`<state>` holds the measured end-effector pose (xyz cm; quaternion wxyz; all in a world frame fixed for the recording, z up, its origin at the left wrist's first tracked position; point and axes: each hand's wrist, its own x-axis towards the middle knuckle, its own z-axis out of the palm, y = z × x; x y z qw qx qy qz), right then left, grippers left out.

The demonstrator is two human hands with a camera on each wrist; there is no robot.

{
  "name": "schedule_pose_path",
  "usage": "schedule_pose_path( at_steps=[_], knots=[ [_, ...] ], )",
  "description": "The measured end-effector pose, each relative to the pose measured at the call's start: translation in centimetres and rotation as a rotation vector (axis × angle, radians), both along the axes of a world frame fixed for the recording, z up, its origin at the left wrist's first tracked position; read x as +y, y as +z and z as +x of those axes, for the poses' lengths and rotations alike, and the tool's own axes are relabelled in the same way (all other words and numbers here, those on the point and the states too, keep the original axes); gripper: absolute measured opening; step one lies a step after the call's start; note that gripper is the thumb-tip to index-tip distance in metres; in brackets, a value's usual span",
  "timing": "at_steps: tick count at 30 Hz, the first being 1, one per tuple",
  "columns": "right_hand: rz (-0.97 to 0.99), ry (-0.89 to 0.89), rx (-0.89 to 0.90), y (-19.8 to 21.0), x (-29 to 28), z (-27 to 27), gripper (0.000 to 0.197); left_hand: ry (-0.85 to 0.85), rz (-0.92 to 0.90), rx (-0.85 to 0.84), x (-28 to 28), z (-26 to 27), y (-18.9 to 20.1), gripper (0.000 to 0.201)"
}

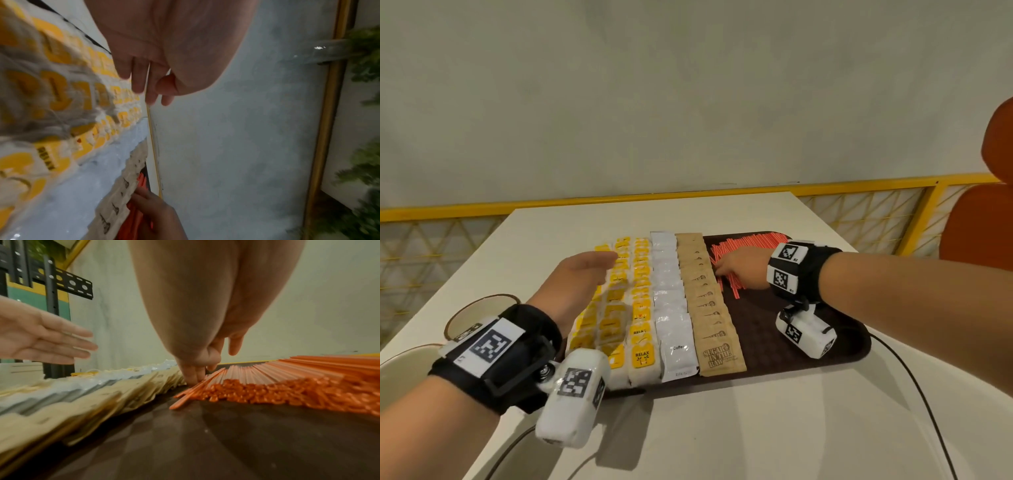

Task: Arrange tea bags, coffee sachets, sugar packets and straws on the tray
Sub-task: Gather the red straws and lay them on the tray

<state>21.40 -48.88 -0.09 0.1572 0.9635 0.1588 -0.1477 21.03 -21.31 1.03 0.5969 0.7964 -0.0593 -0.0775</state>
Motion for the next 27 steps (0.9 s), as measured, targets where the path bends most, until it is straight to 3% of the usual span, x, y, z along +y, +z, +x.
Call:
schedule_pose_path(
  at_steps=[2,5,12,17,20,23,27],
  knots=[
    [-0.018,-0.035,0.001,-0.2,-0.4,0.8,0.054,-0.073,-0.046,0.005,-1.2,-0.4,1.0,0.030],
    [-0.039,-0.036,0.010,0.1,-0.6,1.2,0.054,-0.191,0.036,0.009,-4.0,-0.6,2.2,0.027],
    [0.048,-0.098,-0.017,1.0,-0.1,1.3,0.041,-0.478,0.603,-0.211,-12.5,-0.1,1.7,0.037],
    [0.197,-0.137,-0.145,3.0,-1.0,0.0,0.037,-0.488,0.804,-0.279,-15.6,2.4,1.3,0.032],
    [0.362,-0.153,-0.033,3.1,-2.0,-1.5,0.028,-0.498,0.815,-0.287,-16.6,4.1,1.9,0.024],
    [0.497,-0.151,0.119,2.5,-2.5,-2.9,0.031,-0.465,0.871,-0.309,-17.7,5.3,2.4,0.027],
    [0.564,-0.148,0.114,1.4,-2.8,-3.3,0.038,-0.487,0.983,-0.315,-18.8,6.7,2.3,0.030]
  ],
)
